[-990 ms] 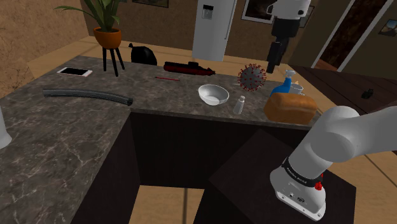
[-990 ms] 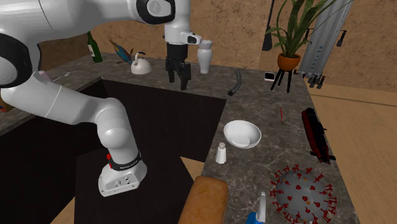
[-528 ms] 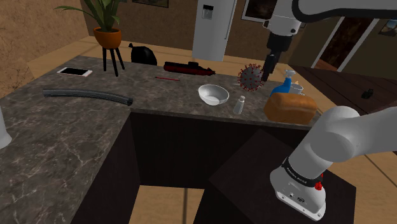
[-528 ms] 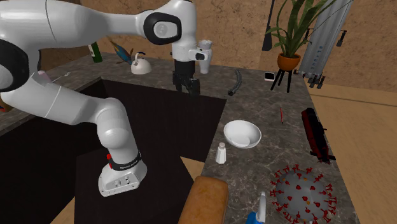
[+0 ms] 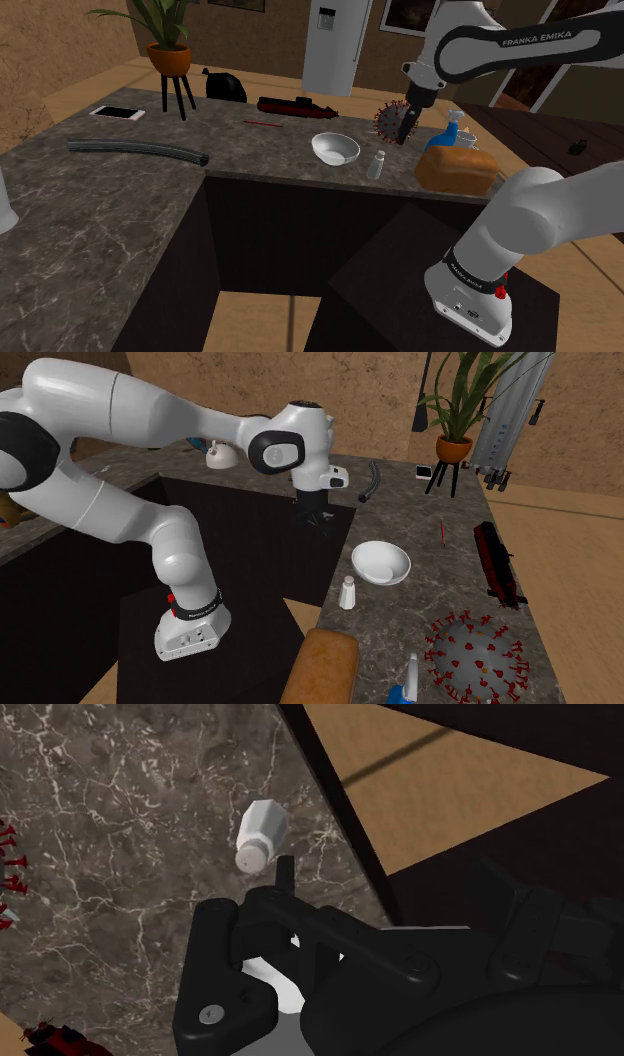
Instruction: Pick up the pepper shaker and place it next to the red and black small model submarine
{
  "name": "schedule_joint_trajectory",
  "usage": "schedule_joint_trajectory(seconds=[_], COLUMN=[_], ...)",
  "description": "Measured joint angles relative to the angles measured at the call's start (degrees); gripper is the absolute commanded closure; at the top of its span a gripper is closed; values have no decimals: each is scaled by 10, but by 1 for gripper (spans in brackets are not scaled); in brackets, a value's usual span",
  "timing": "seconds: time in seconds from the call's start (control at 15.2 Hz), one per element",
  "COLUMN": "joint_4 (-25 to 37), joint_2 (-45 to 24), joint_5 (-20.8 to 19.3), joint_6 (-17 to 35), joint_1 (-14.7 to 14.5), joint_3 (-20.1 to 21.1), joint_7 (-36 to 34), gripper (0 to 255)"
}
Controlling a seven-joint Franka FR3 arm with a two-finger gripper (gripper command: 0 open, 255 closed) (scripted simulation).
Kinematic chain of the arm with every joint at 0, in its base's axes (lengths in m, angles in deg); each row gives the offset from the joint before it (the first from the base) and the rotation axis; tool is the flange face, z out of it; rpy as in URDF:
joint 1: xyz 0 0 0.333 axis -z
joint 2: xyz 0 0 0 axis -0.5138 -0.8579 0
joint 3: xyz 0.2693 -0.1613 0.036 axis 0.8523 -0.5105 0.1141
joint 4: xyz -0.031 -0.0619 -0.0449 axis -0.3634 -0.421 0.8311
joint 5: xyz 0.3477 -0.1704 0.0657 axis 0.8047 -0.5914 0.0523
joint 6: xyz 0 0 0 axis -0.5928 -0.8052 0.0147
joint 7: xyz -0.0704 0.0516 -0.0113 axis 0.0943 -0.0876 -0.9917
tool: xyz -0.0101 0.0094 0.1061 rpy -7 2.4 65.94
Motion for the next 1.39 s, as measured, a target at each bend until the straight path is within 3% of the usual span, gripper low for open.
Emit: schedule_joint_trajectory(seconds=[0.4, 0.66, 1.12, 1.39], joint_4=[-20, -12, -14, -14], joint_2=[-102, -191, -269, -285], joint_5=[-15, 8, 40, 49], joint_6=[167, 274, 359, 375], joint_1=[-5, -30, -53, -59], joint_3=[-76, -128, -159, -164], joint_7=[75, 135, 172, 179], gripper=[0, 0, 0, 0])
